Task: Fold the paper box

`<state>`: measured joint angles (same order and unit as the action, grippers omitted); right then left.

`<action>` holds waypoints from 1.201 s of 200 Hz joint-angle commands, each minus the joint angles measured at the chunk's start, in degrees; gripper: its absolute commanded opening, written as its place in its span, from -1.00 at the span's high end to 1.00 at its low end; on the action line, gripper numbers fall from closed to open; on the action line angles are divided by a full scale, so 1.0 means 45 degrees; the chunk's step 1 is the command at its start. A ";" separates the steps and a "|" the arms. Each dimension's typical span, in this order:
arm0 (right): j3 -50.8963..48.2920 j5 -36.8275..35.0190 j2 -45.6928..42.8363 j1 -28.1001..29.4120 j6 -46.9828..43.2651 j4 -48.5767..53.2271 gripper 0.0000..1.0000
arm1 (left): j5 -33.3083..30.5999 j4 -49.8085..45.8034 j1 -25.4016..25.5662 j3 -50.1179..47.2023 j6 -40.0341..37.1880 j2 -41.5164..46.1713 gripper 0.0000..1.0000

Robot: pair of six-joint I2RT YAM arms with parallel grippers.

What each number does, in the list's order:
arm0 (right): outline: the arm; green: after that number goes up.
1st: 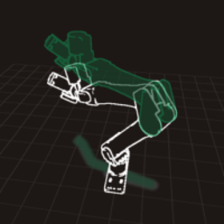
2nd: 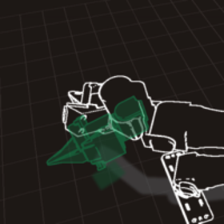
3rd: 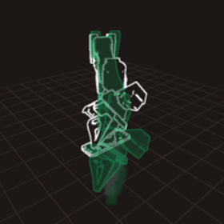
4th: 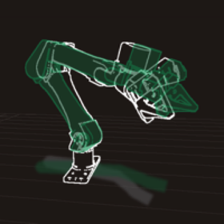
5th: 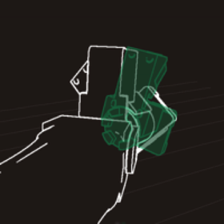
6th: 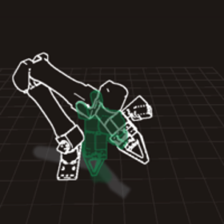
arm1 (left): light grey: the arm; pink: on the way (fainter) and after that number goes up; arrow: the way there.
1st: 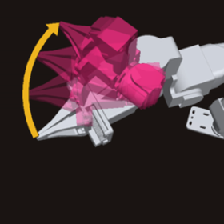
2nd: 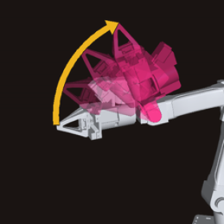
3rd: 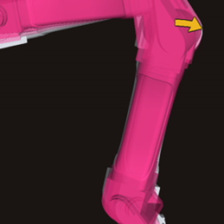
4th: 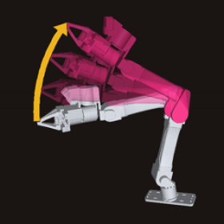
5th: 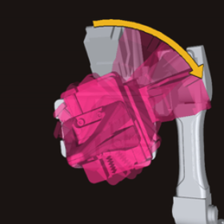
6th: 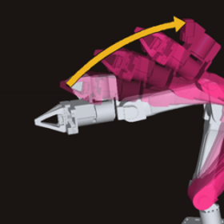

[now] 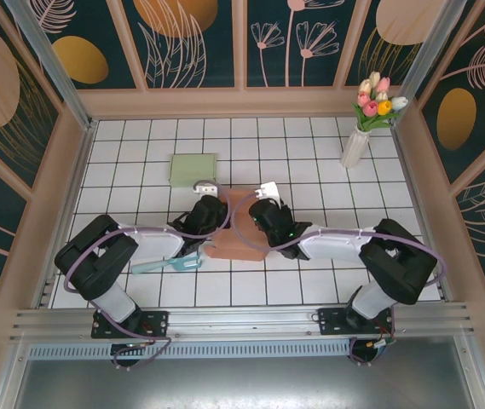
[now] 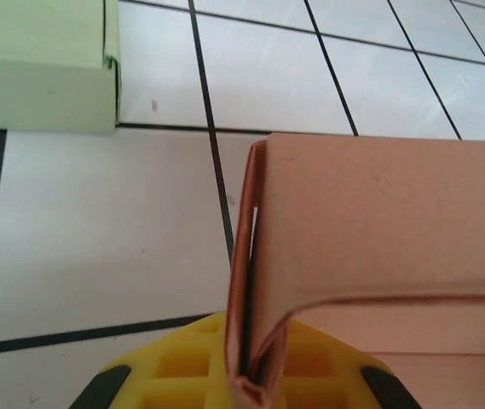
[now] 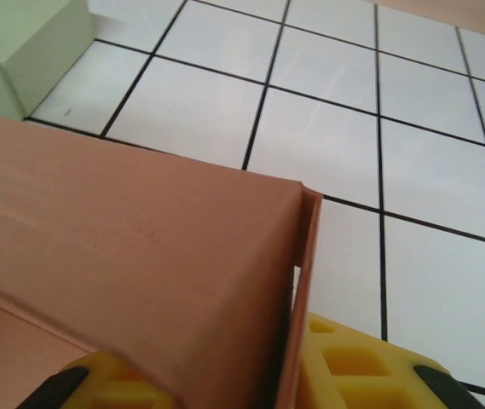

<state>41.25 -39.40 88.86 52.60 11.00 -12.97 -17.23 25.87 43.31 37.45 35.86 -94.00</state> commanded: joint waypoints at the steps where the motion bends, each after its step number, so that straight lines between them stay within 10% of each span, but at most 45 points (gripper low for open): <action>1: 0.0490 -0.4197 0.0421 -0.0363 0.1411 0.2670 0.48 | -0.3322 -0.2409 -0.0300 0.0143 0.0867 0.0260 1.00; 35: 0.0630 -0.4717 0.0579 -0.0357 0.2041 0.2880 0.45 | -0.4197 -0.3081 -0.0251 0.0291 0.1137 0.0467 1.00; 95: -0.1083 0.4250 -0.0847 -0.0523 -0.0366 -0.1764 0.15 | -0.3500 -0.2790 -0.0223 0.0485 0.0919 0.0128 1.00; 240: -0.2627 0.7250 -0.3902 -0.1880 -0.0408 -0.1713 -0.15 | -0.2934 -0.2274 -0.0220 0.0556 0.0308 -0.0245 1.00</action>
<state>30.48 -11.84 76.99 46.76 10.24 -18.94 -30.74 15.20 42.33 39.94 38.63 -94.70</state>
